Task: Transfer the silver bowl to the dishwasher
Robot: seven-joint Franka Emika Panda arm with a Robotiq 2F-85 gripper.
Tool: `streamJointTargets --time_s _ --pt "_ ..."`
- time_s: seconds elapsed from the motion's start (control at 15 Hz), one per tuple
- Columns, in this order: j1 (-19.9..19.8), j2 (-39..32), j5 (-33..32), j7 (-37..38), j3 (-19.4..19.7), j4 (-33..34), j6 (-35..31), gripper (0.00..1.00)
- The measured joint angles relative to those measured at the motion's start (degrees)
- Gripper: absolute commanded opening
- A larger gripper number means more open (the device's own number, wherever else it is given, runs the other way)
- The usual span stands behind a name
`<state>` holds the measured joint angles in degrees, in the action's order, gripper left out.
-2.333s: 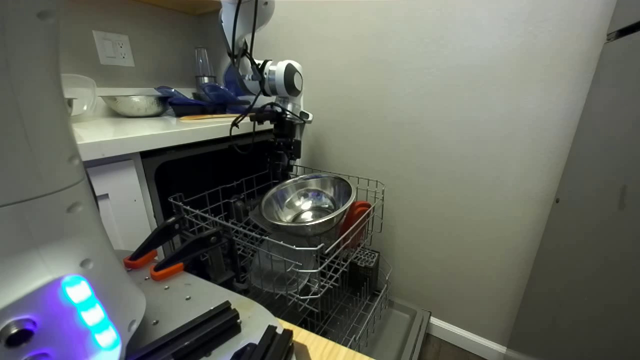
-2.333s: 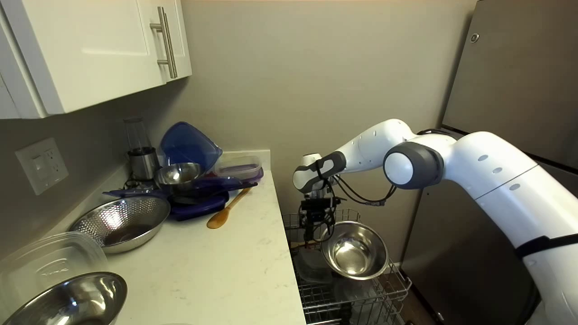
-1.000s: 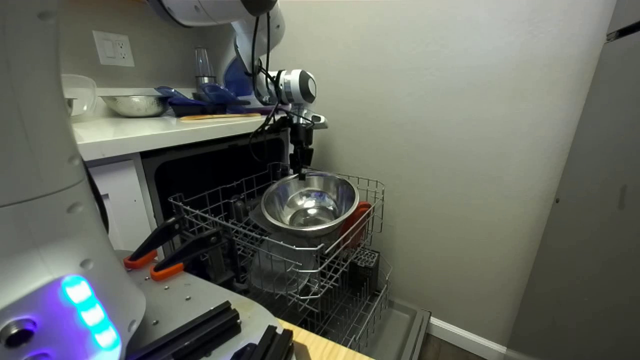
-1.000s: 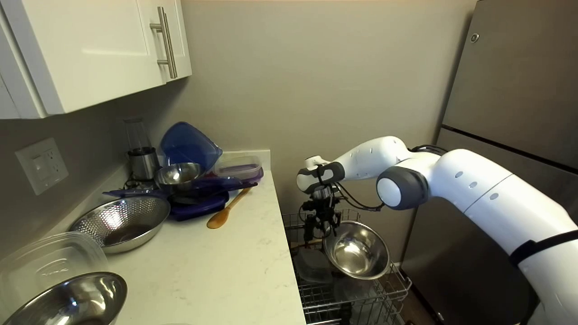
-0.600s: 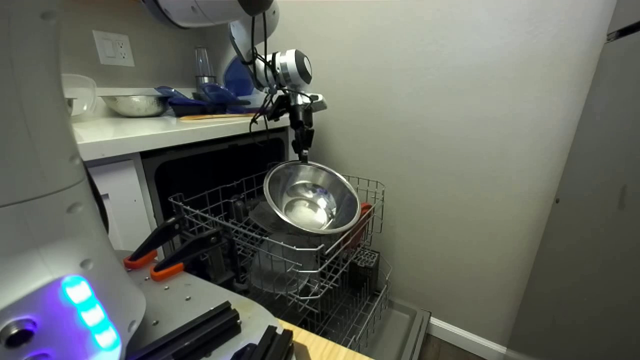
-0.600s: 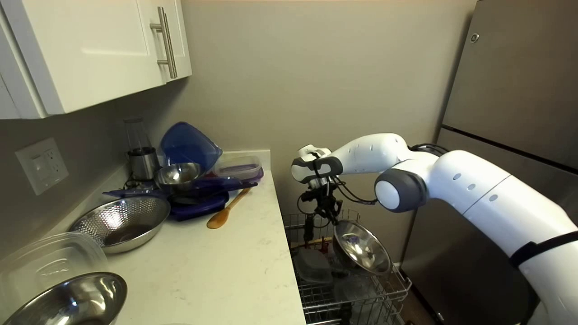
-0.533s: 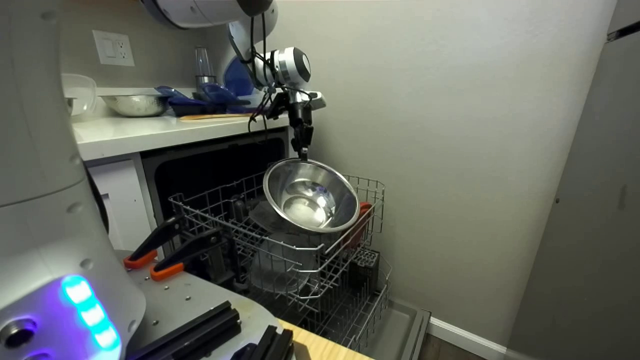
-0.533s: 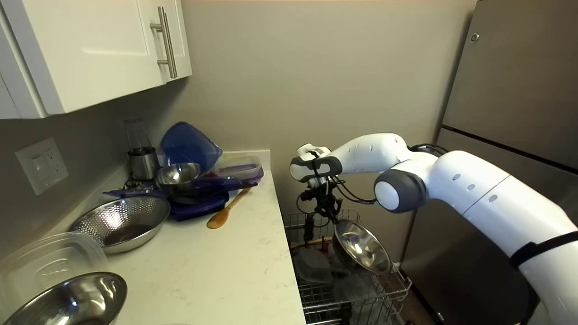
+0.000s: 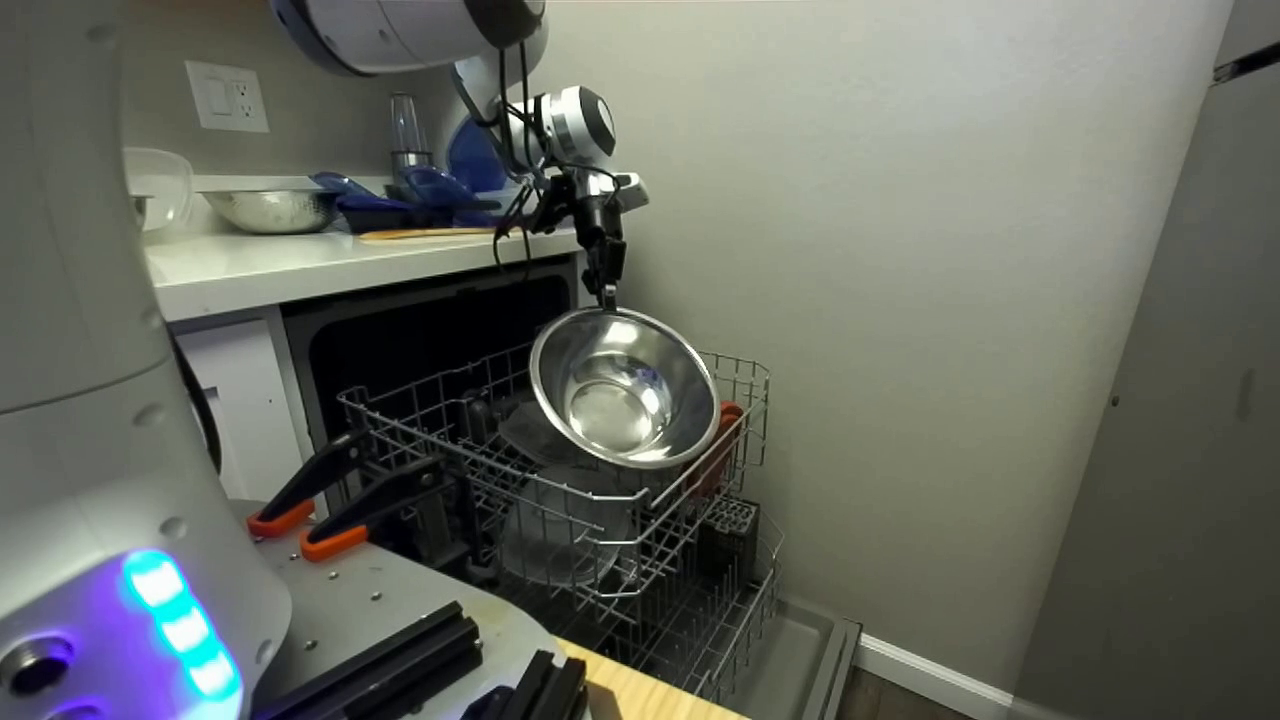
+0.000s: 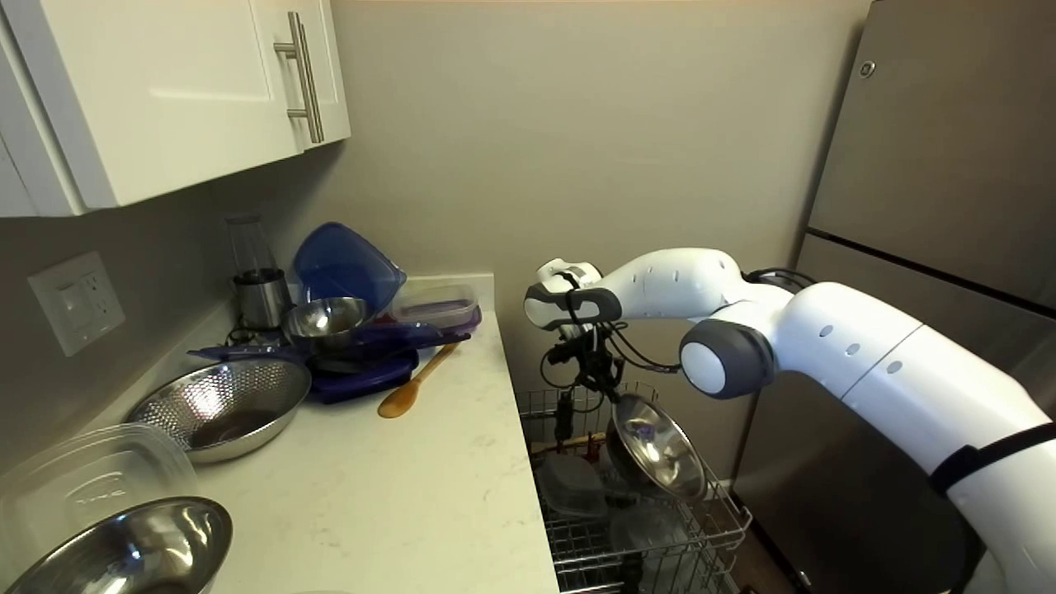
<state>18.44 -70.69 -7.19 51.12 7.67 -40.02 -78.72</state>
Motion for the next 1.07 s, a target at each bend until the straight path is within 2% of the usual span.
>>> streamJointTargets --time_s 0.2,0.67,0.93,1.07 --pt "-0.1 0.3 -0.5 -1.0 0.6 2.6 3.2 0.00" --pt "-0.2 1.7 -5.1 -11.1 3.4 10.1 20.0 0.01" --pt "-0.6 1.8 -6.1 -12.8 4.2 15.8 22.0 0.01" --pt "-0.6 2.1 -5.6 -12.8 3.8 17.7 19.6 0.01"
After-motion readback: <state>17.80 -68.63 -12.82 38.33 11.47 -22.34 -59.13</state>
